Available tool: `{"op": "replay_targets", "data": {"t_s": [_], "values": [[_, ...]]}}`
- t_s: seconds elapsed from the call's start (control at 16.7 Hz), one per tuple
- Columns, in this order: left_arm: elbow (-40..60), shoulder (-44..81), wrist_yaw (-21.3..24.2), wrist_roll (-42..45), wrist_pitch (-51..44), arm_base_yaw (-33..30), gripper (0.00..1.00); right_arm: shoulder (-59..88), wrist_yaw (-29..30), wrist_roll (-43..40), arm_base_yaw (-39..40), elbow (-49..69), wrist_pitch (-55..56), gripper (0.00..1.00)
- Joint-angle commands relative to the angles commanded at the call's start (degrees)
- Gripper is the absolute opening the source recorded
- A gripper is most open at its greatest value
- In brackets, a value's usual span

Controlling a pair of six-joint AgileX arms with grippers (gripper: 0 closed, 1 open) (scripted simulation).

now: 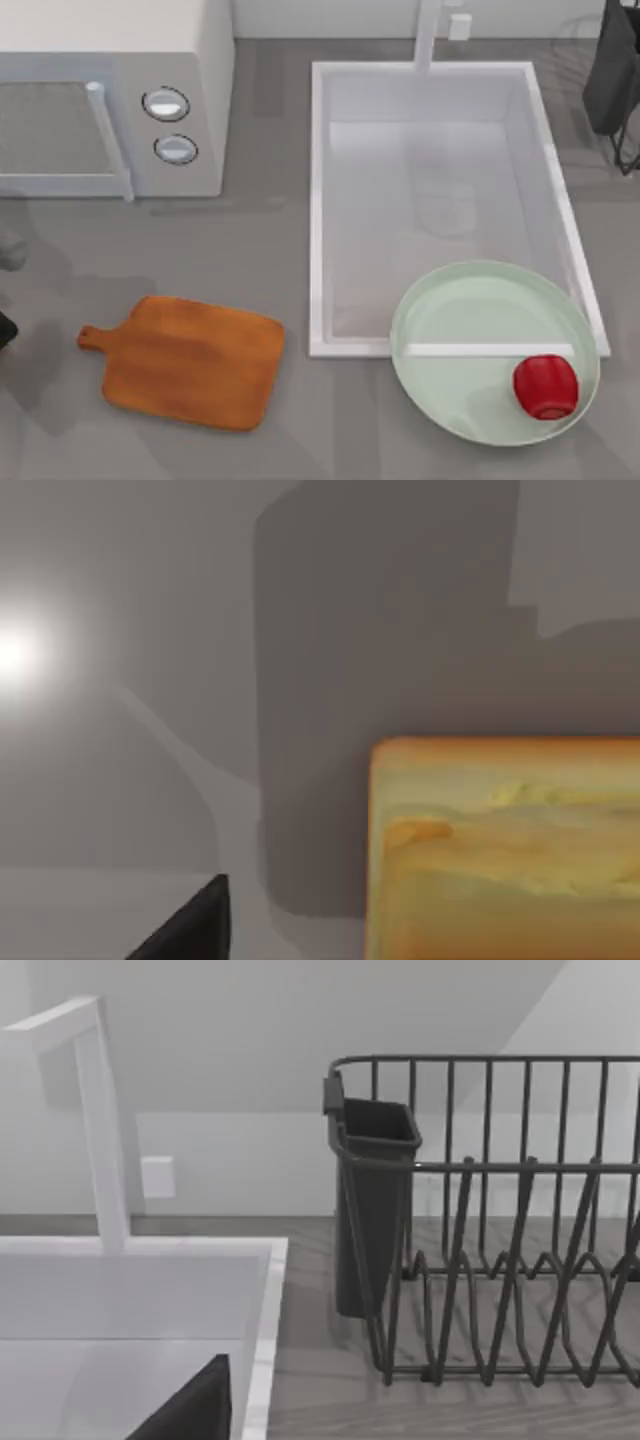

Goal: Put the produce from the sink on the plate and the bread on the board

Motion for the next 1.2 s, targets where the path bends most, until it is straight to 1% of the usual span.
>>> {"op": "replay_targets", "data": {"t_s": [0.12, 0.36, 1.14, 1.2], "values": [[-1.31, 1.22, 0.01, 0.10, 2.08, 0.07, 1.00, 0.00, 0.00, 0.00, 0.00, 0.00, 0.00, 1.00], [-1.41, 1.31, 0.01, 0.11, 2.23, 0.07, 1.00, 0.00, 0.00, 0.00, 0.00, 0.00, 0.00, 1.00], [-1.41, 1.31, 0.01, 0.11, 2.23, 0.07, 0.02, 0.00, 0.00, 0.00, 0.00, 0.00, 0.00, 1.00], [-1.41, 1.31, 0.01, 0.11, 2.23, 0.07, 0.00, 0.00, 0.00, 0.00, 0.00, 0.00, 0.00, 1.00]]}}
